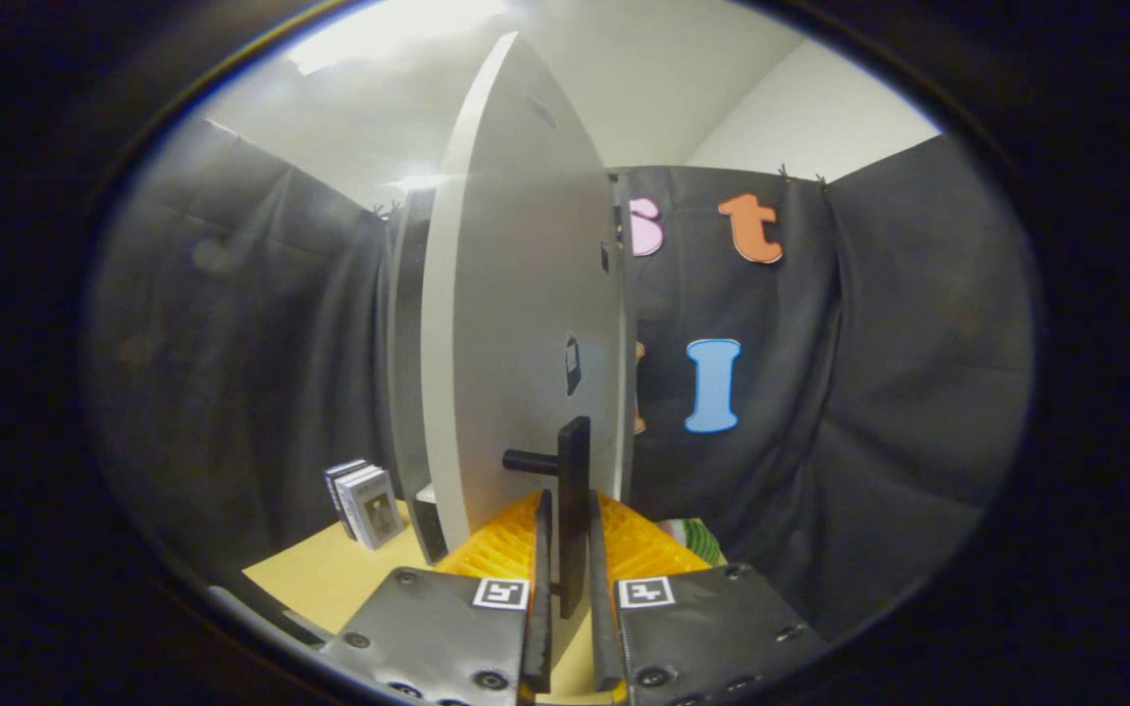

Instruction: Open the shoe cabinet door, grab the shoes and put them into the shoe cabinet, then close the shoe cabinet door.

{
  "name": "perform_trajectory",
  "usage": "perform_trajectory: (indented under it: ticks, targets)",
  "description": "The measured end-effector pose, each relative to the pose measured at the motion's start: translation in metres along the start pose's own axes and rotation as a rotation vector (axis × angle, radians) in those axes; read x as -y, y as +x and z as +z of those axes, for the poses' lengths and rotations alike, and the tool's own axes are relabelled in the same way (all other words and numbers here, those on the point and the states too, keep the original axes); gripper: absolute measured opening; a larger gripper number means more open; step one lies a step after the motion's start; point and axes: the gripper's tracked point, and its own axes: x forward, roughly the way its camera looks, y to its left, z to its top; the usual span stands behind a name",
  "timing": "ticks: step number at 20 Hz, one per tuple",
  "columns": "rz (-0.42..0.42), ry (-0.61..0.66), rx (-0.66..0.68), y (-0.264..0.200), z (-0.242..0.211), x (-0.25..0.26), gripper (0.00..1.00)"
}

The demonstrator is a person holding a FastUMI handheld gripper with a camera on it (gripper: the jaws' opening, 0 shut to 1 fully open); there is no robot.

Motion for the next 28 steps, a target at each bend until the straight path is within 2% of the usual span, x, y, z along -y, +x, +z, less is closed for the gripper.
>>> perform_trajectory:
  ticks: [5,13,17,22,28]
  targets:
    - [-0.023,0.043,-0.001,0.0,0.001,0.039,0.12]
    - [-0.044,0.078,-0.008,-0.005,-0.001,0.079,0.12]
    - [-0.034,0.028,-0.003,-0.018,0.0,0.073,0.12]
    - [-0.058,0.024,0.013,-0.058,-0.005,0.053,0.11]
    - [-0.061,0.0,-0.035,-0.067,-0.047,-0.01,0.12]
